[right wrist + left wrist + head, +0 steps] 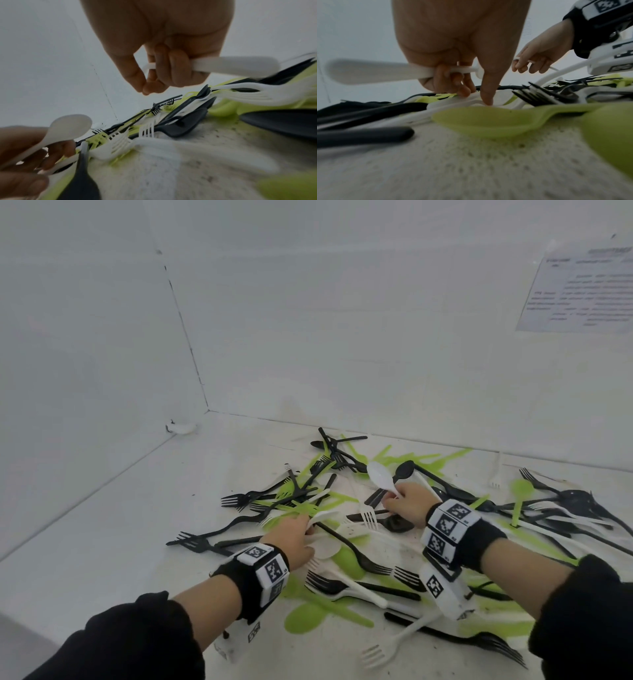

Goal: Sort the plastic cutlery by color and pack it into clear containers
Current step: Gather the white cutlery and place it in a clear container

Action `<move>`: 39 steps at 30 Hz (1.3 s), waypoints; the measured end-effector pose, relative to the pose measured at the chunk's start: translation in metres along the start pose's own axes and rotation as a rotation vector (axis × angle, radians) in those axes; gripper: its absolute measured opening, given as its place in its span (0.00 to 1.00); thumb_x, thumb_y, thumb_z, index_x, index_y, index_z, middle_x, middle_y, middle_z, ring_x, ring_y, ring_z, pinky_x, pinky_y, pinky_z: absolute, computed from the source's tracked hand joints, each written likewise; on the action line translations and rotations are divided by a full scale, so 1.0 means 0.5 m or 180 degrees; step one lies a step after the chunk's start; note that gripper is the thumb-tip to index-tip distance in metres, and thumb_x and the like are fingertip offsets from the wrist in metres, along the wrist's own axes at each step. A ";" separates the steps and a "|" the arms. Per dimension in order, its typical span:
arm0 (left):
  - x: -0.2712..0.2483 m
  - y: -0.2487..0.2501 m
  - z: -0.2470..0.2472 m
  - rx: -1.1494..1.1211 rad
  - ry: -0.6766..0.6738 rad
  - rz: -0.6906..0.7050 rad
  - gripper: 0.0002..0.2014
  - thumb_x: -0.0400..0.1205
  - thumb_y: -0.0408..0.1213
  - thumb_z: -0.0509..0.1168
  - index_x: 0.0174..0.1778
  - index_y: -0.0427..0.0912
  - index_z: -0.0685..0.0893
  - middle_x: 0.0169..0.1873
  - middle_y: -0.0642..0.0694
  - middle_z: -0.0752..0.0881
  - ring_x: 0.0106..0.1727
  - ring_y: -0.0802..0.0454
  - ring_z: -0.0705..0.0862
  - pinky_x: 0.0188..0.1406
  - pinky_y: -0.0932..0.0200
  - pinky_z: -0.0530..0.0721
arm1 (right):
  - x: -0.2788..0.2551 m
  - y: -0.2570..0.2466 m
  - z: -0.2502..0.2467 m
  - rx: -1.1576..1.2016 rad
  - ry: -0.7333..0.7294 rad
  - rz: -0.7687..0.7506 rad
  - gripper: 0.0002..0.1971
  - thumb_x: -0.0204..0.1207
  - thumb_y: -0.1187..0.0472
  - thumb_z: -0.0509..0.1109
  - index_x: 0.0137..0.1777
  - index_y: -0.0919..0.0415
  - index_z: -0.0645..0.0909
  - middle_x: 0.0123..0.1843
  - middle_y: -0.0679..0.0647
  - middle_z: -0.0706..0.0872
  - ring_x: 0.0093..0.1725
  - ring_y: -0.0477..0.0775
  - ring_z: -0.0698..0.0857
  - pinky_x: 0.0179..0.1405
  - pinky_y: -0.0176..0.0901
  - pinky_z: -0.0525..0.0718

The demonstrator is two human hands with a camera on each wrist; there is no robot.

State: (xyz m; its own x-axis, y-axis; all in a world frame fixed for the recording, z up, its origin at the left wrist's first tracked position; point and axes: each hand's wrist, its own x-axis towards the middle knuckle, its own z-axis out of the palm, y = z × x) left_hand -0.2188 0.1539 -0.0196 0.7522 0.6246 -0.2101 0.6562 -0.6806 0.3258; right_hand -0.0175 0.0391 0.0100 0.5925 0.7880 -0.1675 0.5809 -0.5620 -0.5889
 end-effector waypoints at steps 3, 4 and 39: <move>-0.003 0.001 -0.006 0.0011 -0.0028 -0.0020 0.09 0.77 0.40 0.68 0.51 0.47 0.76 0.50 0.48 0.77 0.54 0.48 0.79 0.55 0.55 0.80 | 0.016 -0.024 0.016 0.0136 -0.0140 0.0023 0.07 0.76 0.61 0.65 0.37 0.59 0.78 0.39 0.56 0.84 0.41 0.53 0.82 0.43 0.42 0.80; -0.005 0.003 -0.008 -0.0010 0.0002 -0.0008 0.08 0.77 0.40 0.68 0.47 0.48 0.75 0.48 0.49 0.76 0.52 0.48 0.80 0.53 0.55 0.80 | 0.019 -0.033 0.023 0.0072 -0.0256 0.0010 0.06 0.76 0.60 0.65 0.40 0.61 0.80 0.41 0.58 0.84 0.44 0.56 0.83 0.47 0.44 0.80; 0.033 0.018 -0.065 -0.1622 0.1092 -0.0764 0.22 0.87 0.49 0.50 0.52 0.32 0.78 0.48 0.35 0.82 0.55 0.39 0.80 0.53 0.53 0.73 | 0.086 -0.105 -0.006 0.0048 -0.0101 -0.0028 0.15 0.84 0.52 0.56 0.44 0.64 0.68 0.44 0.57 0.73 0.49 0.53 0.71 0.45 0.39 0.64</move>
State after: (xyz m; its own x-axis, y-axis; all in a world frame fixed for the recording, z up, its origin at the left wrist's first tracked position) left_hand -0.2023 0.1705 0.0100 0.4713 0.8804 -0.0529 0.6290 -0.2935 0.7199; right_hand -0.0207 0.1015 0.0361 0.5691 0.8007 -0.1872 0.5774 -0.5512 -0.6023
